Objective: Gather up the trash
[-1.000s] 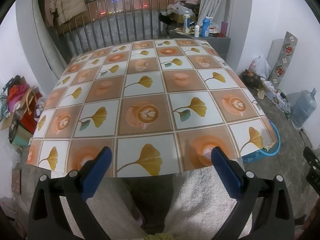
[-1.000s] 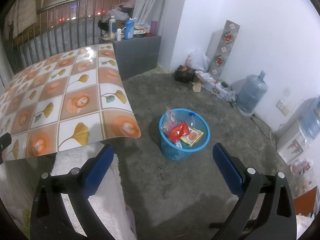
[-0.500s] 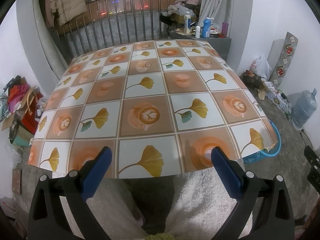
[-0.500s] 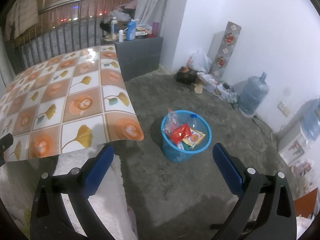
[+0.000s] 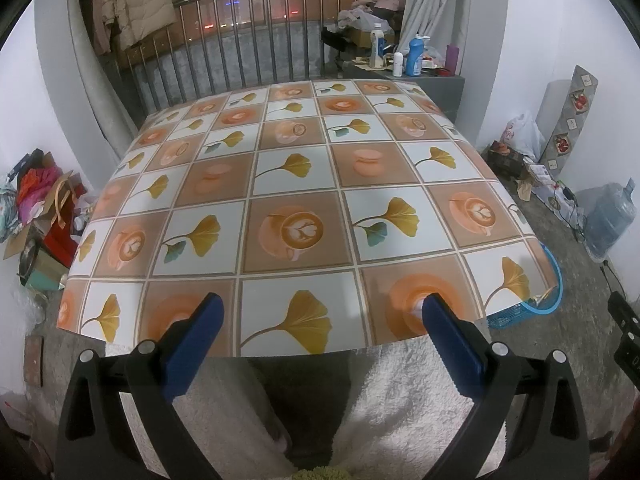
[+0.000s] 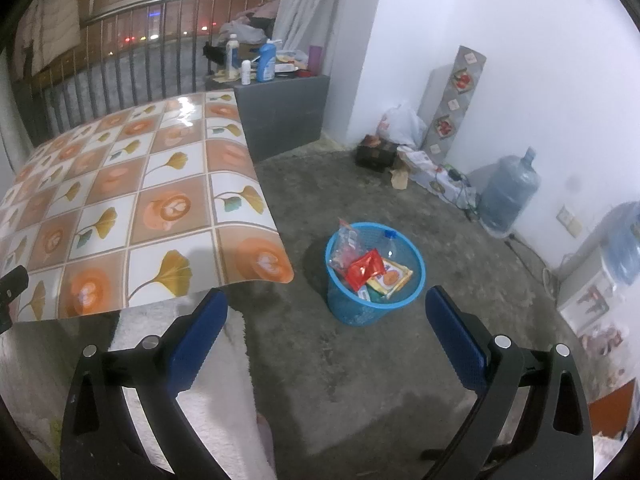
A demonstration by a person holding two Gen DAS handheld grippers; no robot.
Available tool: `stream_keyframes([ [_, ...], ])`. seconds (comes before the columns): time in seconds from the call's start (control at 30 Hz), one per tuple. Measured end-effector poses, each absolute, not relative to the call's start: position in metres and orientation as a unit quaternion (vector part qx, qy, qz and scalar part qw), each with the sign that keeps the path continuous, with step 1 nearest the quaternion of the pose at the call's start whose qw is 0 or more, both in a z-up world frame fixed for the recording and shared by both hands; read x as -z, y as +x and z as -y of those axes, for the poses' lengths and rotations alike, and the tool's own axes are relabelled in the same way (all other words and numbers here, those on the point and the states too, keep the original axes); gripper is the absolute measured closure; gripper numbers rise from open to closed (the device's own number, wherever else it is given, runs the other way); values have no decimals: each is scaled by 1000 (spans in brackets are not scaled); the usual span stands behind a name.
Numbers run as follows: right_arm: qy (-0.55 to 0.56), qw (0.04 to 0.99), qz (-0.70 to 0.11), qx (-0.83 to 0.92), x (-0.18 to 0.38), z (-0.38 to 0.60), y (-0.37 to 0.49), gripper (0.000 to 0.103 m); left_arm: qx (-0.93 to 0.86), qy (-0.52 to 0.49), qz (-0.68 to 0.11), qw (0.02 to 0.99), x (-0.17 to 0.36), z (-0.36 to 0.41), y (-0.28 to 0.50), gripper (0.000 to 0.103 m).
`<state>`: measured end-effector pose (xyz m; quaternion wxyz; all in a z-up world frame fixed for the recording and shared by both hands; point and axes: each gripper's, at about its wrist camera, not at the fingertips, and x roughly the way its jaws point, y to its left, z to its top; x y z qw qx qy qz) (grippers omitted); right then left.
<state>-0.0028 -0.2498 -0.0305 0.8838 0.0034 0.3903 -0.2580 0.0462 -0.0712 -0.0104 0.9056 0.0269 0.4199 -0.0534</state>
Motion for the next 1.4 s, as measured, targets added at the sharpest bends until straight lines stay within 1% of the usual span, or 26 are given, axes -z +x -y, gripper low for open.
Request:
stream_keyframes([
  [1.4, 4, 884, -389, 260, 32, 247, -3, 8, 52, 27, -420, 906, 10, 68, 46, 6],
])
